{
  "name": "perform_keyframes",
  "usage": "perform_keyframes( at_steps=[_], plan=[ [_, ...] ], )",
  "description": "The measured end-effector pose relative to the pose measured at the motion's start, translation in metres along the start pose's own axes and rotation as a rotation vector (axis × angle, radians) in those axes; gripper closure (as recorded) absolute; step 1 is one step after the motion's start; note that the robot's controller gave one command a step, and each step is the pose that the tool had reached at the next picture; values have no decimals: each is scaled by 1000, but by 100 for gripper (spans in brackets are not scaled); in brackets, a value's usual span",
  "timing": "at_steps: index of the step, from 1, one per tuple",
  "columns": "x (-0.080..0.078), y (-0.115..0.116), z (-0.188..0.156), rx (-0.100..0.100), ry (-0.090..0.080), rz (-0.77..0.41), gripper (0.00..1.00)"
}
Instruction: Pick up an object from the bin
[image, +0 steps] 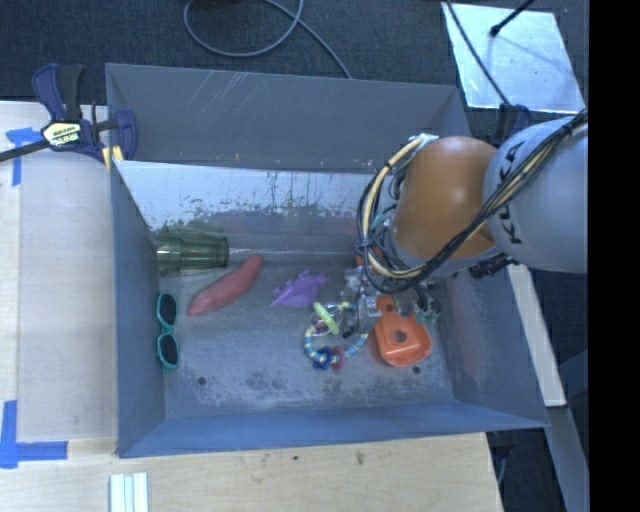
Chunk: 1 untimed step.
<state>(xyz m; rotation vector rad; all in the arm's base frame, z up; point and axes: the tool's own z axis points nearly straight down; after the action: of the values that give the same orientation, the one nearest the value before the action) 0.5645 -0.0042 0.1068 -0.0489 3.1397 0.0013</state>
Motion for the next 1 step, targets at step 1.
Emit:
perform_keyframes(
  at_steps=[1],
  plan=[
    [-13,1,-84,1,-15,-38,100]
  ],
)
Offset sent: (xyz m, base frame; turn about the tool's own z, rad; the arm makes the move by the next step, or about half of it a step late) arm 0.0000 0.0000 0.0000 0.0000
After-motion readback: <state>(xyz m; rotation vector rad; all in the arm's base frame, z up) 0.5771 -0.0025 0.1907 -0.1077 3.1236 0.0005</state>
